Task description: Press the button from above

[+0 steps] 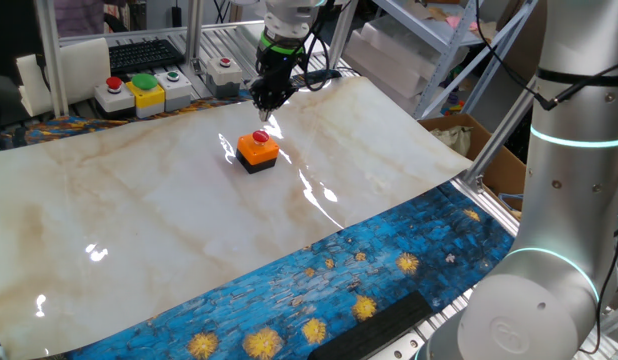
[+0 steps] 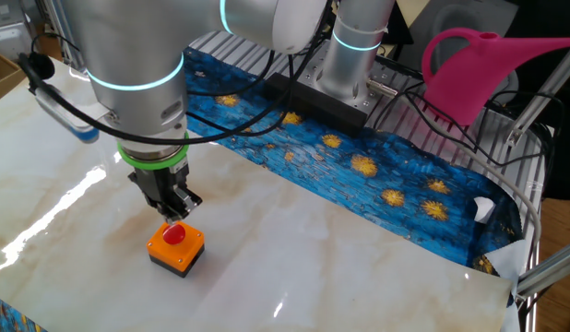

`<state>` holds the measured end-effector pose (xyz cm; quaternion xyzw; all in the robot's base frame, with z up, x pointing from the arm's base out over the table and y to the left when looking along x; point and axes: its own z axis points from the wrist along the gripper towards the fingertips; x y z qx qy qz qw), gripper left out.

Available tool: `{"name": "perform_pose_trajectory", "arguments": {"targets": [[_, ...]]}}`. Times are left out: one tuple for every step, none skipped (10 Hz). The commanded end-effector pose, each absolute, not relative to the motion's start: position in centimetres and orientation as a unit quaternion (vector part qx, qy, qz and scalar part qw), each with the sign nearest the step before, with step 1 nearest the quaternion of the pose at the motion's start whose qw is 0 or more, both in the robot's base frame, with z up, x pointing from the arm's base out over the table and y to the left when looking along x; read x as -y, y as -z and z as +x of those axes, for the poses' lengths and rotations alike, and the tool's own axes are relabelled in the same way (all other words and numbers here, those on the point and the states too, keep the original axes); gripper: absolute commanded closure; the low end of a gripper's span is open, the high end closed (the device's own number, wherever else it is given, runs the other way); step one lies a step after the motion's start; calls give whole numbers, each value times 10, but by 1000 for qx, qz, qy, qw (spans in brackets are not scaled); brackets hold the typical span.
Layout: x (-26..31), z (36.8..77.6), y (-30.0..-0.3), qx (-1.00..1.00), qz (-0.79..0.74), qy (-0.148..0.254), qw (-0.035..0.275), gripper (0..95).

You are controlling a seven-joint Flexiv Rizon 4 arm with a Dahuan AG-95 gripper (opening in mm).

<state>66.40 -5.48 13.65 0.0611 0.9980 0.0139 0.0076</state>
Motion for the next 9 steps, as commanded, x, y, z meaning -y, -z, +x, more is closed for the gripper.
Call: {"name": "perform_pose_trajectory", "arguments": {"targets": [[54, 665, -136, -998, 62, -14, 3, 950], [54, 664, -135, -998, 62, -14, 3, 950], [54, 664, -135, -998, 60, -13, 3, 950], [54, 664, -135, -998, 61, -13, 4, 950], [54, 664, -135, -998, 65, -12, 4, 950], [54, 664, -135, -998, 65, -12, 4, 950], [54, 664, -135, -998, 67, -12, 5, 950], [54, 664, -135, -998, 67, -12, 6, 950], [54, 664, -135, -998, 69, -11, 6, 950]]}}
